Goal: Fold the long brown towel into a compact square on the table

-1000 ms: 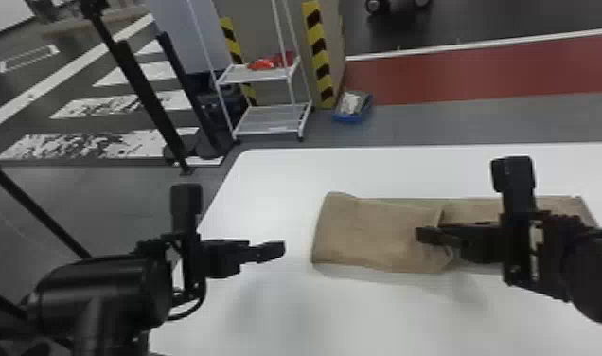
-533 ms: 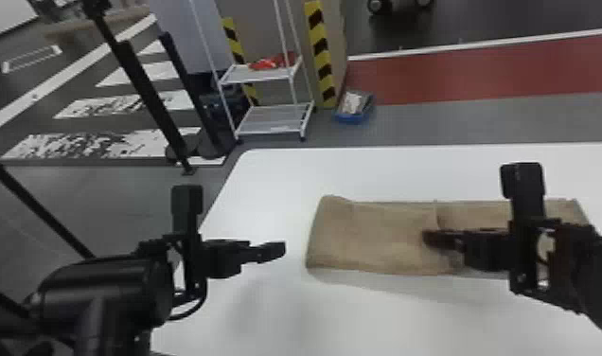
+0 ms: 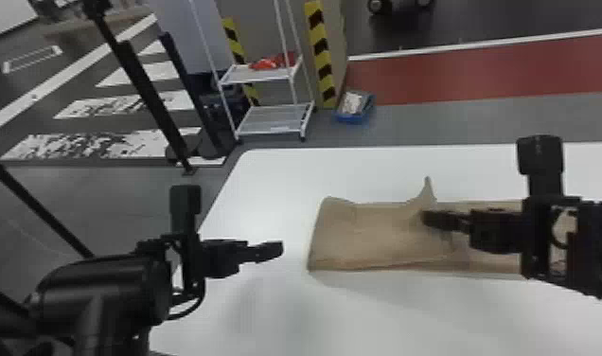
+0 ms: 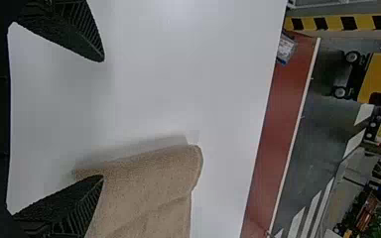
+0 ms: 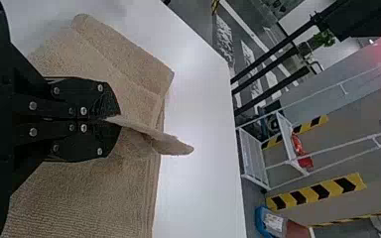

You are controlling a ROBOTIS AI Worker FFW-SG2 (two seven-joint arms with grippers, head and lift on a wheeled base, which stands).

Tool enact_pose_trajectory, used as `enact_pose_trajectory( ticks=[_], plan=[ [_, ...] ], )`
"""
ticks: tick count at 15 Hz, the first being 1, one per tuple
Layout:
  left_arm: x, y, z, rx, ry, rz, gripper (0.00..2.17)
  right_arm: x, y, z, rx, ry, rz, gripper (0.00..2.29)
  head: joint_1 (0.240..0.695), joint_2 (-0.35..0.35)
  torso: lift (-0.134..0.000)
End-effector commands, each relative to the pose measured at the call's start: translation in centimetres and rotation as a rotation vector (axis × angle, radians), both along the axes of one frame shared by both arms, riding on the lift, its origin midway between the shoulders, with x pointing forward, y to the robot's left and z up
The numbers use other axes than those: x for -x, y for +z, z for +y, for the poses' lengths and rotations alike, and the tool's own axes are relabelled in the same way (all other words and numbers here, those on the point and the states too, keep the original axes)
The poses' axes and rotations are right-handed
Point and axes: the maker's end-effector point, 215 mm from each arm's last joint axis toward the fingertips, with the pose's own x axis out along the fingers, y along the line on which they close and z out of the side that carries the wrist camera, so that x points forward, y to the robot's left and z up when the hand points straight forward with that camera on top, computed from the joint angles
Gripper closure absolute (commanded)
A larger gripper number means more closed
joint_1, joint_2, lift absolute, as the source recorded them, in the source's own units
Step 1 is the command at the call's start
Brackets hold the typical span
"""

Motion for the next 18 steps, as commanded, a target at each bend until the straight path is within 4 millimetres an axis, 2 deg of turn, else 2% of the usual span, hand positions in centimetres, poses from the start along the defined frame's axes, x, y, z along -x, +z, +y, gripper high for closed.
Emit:
enact_pose_trajectory(
  ticks=[1, 3, 4, 5, 6, 8, 9, 13, 17, 18],
  plan=[
    [0.2, -0.3, 0.0, 0.000, 0.001, 0.007, 0.04, -0.1, -0.9, -0.4, -0.006, -0.012, 0.030, 1.67, 0.695, 0.350, -0.123],
    [0.4, -0.6, -0.2, -0.002, -0.003, 0.013, 0.04, 0.0, -1.9, -1.2, -0.008, -0.029, 0.053, 1.67, 0.695, 0.350, -0.123],
    [0.5, -0.7, -0.2, -0.005, -0.003, 0.016, 0.04, 0.1, -2.2, -1.3, -0.007, -0.031, 0.057, 1.59, 0.695, 0.350, -0.123],
    [0.5, -0.8, -0.3, -0.006, -0.005, 0.018, 0.04, 0.6, -2.8, -1.4, 0.000, -0.030, 0.074, 1.23, 0.695, 0.350, -0.123],
    [0.5, -0.7, -0.3, -0.007, -0.006, 0.018, 0.04, 1.1, -3.3, -1.3, 0.010, -0.023, 0.092, 1.12, 0.695, 0.350, -0.123],
    [0.5, -0.8, -0.4, -0.007, -0.009, 0.019, 0.04, 2.2, -4.6, -1.4, 0.033, -0.011, 0.141, 0.65, 0.695, 0.350, -0.123],
    [0.4, -0.8, -0.4, -0.008, -0.008, 0.018, 0.04, 2.4, -4.9, -1.6, 0.041, -0.010, 0.152, 0.49, 0.695, 0.350, -0.123],
    [0.4, -1.1, -0.1, -0.011, -0.006, 0.024, 0.04, 3.7, -6.1, -2.0, 0.066, 0.000, 0.206, 0.39, 0.695, 0.350, -0.123],
    [0.4, -1.3, -0.2, -0.010, -0.007, 0.029, 0.04, 3.3, -6.3, -2.1, 0.086, -0.002, 0.202, 0.40, 0.695, 0.350, -0.123],
    [0.3, -1.4, -0.1, -0.012, -0.008, 0.023, 0.04, 3.1, -6.2, -1.9, 0.079, 0.000, 0.199, 0.49, 0.695, 0.350, -0.123]
  ],
)
